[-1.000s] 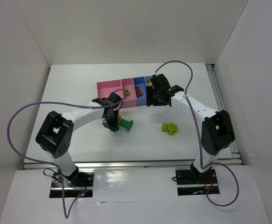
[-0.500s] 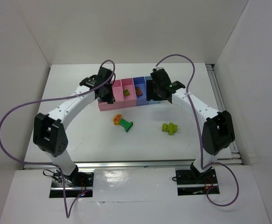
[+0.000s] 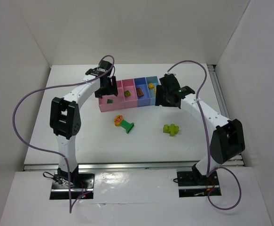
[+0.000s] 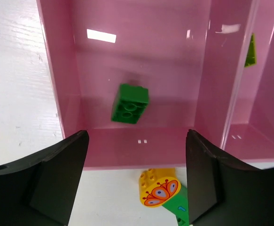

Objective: Sort the legos into containers by color

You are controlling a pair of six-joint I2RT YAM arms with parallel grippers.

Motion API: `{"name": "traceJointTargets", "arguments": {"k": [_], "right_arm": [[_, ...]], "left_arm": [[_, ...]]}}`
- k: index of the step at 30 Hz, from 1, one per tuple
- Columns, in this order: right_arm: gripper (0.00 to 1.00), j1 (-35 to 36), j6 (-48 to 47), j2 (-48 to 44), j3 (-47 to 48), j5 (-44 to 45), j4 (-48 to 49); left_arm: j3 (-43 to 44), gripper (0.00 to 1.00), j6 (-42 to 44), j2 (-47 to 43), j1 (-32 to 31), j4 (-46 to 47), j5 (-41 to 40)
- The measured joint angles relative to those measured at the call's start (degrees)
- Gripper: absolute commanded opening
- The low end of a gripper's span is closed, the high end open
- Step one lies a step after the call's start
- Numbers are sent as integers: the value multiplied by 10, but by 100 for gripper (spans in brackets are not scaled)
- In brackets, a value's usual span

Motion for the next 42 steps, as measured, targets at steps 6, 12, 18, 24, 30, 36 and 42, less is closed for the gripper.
{"name": "traceJointTargets", "arguments": {"k": [6,12,18,24,30,36,42], "right_arm": [[68,6,-18,-8,-12,-36,-2],[72,109,-98,63,61,-83,-5],[78,193,-172,186,172,-105,-11],[82,209,-218,283,245,-114,-25],[79,212,-243,323,250,-126,-31],[78,215,-250,330,249,-154,-30],[62,219,-247,334,237,-160,-20]], "left_arm": [[-47,83,0,-51,-17,6,14],[-180,83,-20,-191,-34,5,20],[-289,83,-49,-286,-2,-10,1],[-328,83,-55,-311,61,-18,13],[-361,85,-47,-332,134,9,97],[-367,86,-14,-328,147,40,201],[-377,86,0,-327,148,67,260]]}}
